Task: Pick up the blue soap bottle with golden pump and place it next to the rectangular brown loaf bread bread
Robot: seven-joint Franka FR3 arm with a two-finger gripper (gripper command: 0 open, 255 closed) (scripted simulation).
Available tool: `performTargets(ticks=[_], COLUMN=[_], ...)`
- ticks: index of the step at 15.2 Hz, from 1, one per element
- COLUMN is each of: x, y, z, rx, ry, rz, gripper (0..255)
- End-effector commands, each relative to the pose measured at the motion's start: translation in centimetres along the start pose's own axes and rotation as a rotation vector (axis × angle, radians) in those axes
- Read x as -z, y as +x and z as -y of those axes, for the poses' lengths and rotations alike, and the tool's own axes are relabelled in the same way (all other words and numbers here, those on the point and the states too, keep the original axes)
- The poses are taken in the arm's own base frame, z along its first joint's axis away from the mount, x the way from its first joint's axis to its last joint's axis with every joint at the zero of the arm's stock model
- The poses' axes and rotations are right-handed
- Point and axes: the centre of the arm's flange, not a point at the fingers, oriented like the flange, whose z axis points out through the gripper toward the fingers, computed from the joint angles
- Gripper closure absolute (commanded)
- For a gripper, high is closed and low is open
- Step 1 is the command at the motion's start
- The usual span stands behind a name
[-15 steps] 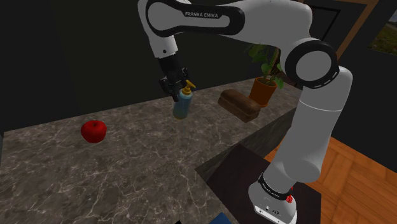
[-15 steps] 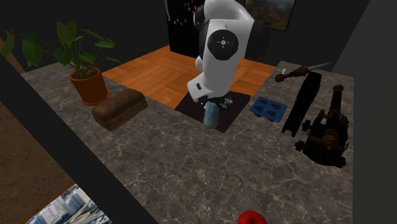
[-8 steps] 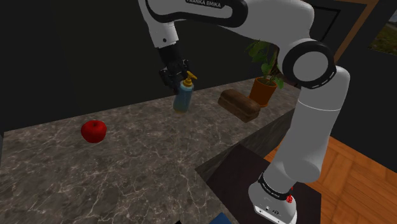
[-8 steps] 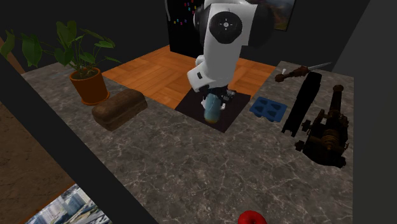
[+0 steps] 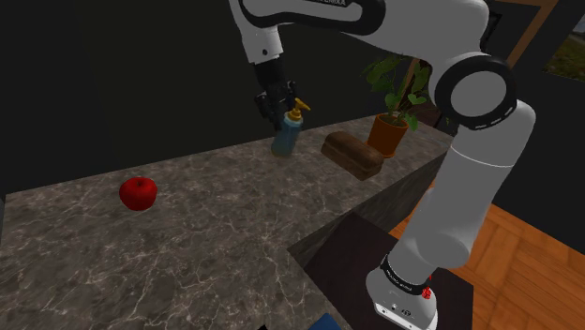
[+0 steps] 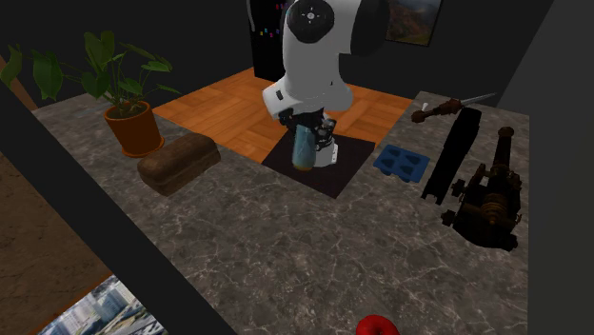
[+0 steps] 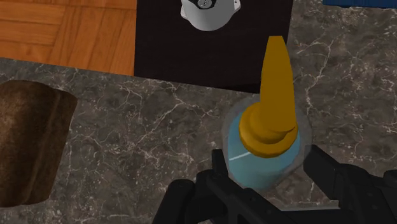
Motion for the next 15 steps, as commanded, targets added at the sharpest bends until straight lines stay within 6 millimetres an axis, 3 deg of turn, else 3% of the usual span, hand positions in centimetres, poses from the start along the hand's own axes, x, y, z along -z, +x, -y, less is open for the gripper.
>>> performTargets(ticks=[1, 15], x=[-1.0, -7.1], y=[-1.2, -7.6], z=[-2.5, -18.7], rx=[0.001, 0.001], ry=[0.0, 0.0], rz=[0.001, 0.001], gripper=[255, 255])
